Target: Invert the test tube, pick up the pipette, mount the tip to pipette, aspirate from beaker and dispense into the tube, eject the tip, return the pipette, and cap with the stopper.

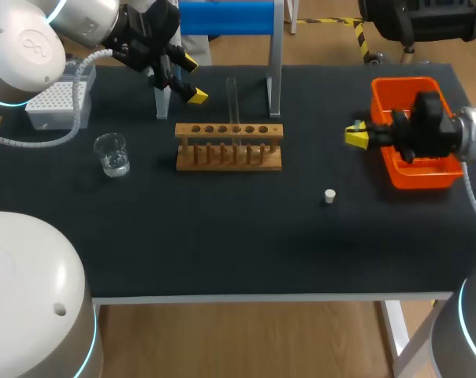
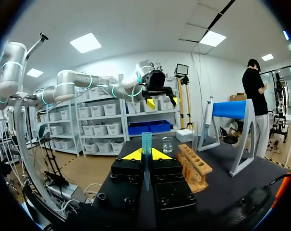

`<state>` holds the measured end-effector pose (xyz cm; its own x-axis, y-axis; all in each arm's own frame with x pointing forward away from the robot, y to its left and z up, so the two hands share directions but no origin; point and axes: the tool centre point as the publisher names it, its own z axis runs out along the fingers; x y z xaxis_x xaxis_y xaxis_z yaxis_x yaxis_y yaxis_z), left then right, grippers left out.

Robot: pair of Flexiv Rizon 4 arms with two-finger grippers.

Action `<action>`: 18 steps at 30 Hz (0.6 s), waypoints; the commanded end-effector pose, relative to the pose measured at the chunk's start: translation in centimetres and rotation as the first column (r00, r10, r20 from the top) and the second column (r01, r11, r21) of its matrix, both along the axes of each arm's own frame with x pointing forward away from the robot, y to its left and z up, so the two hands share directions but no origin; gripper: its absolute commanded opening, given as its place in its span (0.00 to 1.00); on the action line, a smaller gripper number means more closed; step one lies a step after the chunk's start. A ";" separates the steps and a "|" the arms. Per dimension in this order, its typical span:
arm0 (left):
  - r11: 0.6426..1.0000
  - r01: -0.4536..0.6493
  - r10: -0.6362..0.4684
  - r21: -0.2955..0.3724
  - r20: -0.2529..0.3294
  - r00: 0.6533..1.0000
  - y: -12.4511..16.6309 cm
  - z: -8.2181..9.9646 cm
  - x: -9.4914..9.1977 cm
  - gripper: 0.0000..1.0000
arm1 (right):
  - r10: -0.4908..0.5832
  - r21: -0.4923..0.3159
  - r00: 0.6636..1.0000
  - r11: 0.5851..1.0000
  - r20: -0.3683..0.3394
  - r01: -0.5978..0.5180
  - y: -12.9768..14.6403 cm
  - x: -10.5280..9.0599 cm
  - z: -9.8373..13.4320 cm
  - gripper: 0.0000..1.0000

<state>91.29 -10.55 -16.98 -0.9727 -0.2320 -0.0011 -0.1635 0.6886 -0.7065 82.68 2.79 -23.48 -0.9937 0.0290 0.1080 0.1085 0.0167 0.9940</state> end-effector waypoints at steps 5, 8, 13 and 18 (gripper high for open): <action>1.000 0.000 0.000 0.003 -0.003 1.000 0.0 0.1 0.0 1.00 | 0.015 -0.026 1.000 1.000 0.001 -0.015 -1.2 -1.2 -0.6 0.00; 1.000 0.000 0.000 0.003 -0.003 1.000 0.0 0.1 0.0 1.00 | 0.002 -0.038 1.000 0.999 0.001 -0.002 -1.3 -1.3 -0.6 0.00; 1.000 0.000 0.000 0.003 -0.003 1.000 0.0 0.1 0.0 1.00 | 0.002 -0.038 1.000 0.999 0.001 -0.002 -1.3 -1.3 -0.6 0.00; 1.000 0.000 0.000 0.003 -0.003 1.000 0.0 0.1 0.0 1.00 | 0.002 -0.038 1.000 0.999 0.001 -0.002 -1.3 -1.3 -0.6 0.00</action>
<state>91.29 -10.55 -16.98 -0.9727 -0.2320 -0.0011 -0.1635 0.6886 -0.7065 81.53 1.58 -24.20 -0.9939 0.0287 0.1063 0.1077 0.0522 0.9928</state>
